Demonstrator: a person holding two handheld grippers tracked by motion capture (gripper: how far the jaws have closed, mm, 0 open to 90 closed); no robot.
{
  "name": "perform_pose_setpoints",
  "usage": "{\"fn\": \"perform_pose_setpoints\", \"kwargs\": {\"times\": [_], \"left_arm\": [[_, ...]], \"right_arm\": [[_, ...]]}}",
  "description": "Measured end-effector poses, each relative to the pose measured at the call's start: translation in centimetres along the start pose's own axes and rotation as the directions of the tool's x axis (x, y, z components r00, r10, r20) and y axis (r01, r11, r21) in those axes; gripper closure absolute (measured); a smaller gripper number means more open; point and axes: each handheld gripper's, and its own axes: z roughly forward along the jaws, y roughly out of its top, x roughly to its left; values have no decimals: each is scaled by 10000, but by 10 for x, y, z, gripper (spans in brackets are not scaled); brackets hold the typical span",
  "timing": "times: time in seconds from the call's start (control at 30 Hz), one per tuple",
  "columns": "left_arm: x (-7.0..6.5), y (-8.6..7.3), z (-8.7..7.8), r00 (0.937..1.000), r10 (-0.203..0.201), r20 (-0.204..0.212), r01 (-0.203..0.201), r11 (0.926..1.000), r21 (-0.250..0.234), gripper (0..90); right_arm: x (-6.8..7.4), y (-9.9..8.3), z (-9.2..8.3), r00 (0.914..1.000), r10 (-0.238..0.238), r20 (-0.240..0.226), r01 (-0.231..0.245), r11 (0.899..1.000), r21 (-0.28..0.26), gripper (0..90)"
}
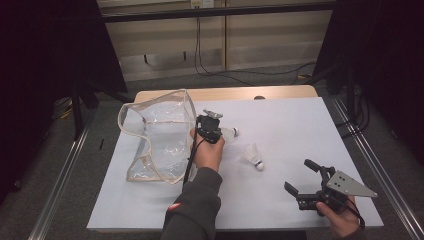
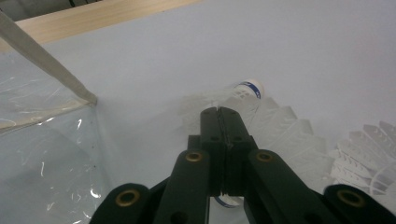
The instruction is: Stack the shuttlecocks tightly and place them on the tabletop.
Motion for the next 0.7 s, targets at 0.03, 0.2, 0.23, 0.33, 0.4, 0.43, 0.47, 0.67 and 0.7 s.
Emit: {"fn": "perform_pose_setpoints", "kwargs": {"times": [0.03,0.2,0.23,0.33,0.4,0.43,0.47,0.67,0.7], "left_arm": [[0,0,0,10000,-9,-13,9,10000,-15,896],[3,0,0,9998,37,-211,-36,10000,66,896],[3,0,1,9997,39,-235,-38,10000,54,896],[2,0,1,9993,128,-360,-126,9999,69,896],[1,0,2,9992,169,-372,-166,9998,85,897],[1,0,2,9989,226,-400,-222,9997,112,897],[0,0,3,9989,251,-397,-247,9996,102,896],[-6,0,9,9998,197,-57,-198,9998,-76,873],[-7,0,10,9998,211,2,-211,9997,-84,865]], "right_arm": [[0,0,0,10000,-8,0,8,10000,0,5],[0,0,0,10000,43,17,-43,10000,-24,5],[0,0,0,10000,46,12,-46,10000,-36,5],[0,0,0,10000,-6,-38,6,10000,-15,5],[0,0,0,10000,15,13,-15,10000,-22,5],[0,0,0,10000,48,-6,-48,10000,-40,5],[0,0,-1,10000,34,-3,-34,10000,-20,6],[0,0,0,10000,10,-24,-10,10000,-27,6],[0,0,0,10000,-4,-13,4,10000,-25,5]]}}
